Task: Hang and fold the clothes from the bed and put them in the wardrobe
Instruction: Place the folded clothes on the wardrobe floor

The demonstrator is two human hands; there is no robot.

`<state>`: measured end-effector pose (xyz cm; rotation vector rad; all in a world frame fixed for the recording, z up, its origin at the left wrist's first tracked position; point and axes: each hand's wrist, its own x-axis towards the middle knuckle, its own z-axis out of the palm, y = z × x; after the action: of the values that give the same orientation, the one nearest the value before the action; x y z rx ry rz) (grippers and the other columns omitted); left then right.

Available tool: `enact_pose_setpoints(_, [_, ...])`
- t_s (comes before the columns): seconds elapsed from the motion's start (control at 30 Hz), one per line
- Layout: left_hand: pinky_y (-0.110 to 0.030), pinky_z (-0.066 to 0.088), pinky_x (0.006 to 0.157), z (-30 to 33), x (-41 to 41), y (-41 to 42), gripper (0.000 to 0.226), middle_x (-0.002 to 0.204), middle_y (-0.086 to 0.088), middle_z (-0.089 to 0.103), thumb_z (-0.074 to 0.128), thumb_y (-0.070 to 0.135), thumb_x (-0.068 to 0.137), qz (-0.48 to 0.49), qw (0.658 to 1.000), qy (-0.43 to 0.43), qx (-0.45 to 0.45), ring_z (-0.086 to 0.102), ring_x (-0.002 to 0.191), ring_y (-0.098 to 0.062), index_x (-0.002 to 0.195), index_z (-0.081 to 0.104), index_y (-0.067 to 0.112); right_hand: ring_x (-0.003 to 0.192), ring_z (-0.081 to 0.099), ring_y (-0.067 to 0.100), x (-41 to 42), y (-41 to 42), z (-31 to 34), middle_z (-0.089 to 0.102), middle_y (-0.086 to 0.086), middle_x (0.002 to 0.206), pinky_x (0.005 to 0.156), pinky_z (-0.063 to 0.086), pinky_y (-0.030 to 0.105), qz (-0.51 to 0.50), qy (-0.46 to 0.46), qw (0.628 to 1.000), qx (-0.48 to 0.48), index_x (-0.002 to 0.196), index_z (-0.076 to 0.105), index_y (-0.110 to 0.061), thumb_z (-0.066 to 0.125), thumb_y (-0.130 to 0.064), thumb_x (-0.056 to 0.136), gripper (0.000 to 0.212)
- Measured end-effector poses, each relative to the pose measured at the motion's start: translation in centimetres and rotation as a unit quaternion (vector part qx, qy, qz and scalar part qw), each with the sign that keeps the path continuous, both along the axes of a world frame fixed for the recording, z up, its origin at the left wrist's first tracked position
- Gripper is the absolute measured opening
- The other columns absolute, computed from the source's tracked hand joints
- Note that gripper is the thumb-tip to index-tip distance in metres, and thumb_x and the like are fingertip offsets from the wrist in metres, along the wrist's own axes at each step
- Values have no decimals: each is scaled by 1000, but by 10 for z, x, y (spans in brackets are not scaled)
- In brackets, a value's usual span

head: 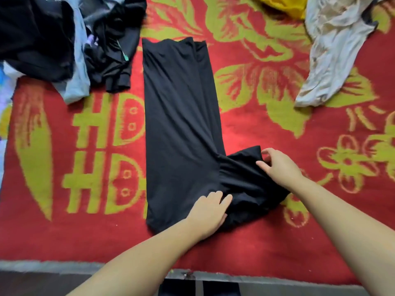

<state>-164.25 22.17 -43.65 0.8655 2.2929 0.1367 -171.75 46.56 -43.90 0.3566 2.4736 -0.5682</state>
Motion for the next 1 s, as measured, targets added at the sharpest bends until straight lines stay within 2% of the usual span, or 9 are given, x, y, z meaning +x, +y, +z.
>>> enact_pose_setpoints(0.07, [-40,38,90,-10,6,21,62,141,-13,34,47,30,96,26,999,10,-26,40,121,-30,149,18,13,113,52,28,0,-6,-9,62,2,114,91,41,41,38,-15,997,64,121,54,-23,55,-43,93,35])
enact_pose_setpoints(0.13, [-38,38,81,-17,1,33,48,129,-10,41,47,17,94,48,998,37,-22,45,114,-29,140,32,14,111,51,29,-1,-5,-13,63,3,112,90,38,40,49,-9,995,85,111,58,-23,53,-39,94,24])
enact_pose_setpoints(0.27, [-36,32,60,-13,-4,29,31,104,-7,48,47,0,86,24,995,13,93,51,91,-28,116,47,11,87,56,31,2,11,-3,62,5,85,70,34,33,-77,44,994,-67,101,50,-15,48,-25,98,10])
enact_pose_setpoints(0.4, [-30,44,47,0,19,18,36,81,-2,52,70,4,71,4,981,-7,196,55,66,-22,102,53,14,73,52,28,17,20,11,56,-2,72,64,30,33,-67,80,992,-74,96,41,-22,44,-28,99,8])
enact_pose_setpoints(0.53, [-42,42,73,-15,27,27,47,108,-11,46,46,1,89,48,989,-54,132,50,91,-31,135,39,10,89,61,36,33,24,0,63,10,91,66,41,40,-15,46,996,74,110,44,-17,47,-38,97,24])
enact_pose_setpoints(0.6, [-43,39,83,-21,25,31,51,121,-13,42,39,10,96,44,991,-76,97,46,101,-33,146,28,11,109,53,35,39,23,-9,57,12,114,81,44,43,-30,20,995,89,128,44,-14,55,-40,93,45])
enact_pose_setpoints(0.7, [-43,42,85,-22,20,25,49,124,-13,42,39,18,97,57,988,-80,118,47,103,-32,145,30,12,116,47,37,44,18,-22,52,16,121,93,41,45,-86,4,993,76,134,41,-7,64,-44,87,63])
enact_pose_setpoints(0.87, [-35,51,81,-11,1,-18,47,110,-11,61,63,11,76,75,985,52,148,61,91,-30,122,61,7,86,58,28,30,13,-17,61,11,91,71,40,36,-232,-104,966,-52,95,54,-10,67,-32,85,27])
enact_pose_setpoints(1.0, [-45,53,90,-7,-3,-70,63,112,-11,66,84,16,48,85,991,88,47,66,102,-26,110,70,14,70,59,15,10,-7,21,66,4,82,63,43,26,-242,-67,935,-249,85,61,-13,66,-13,87,5])
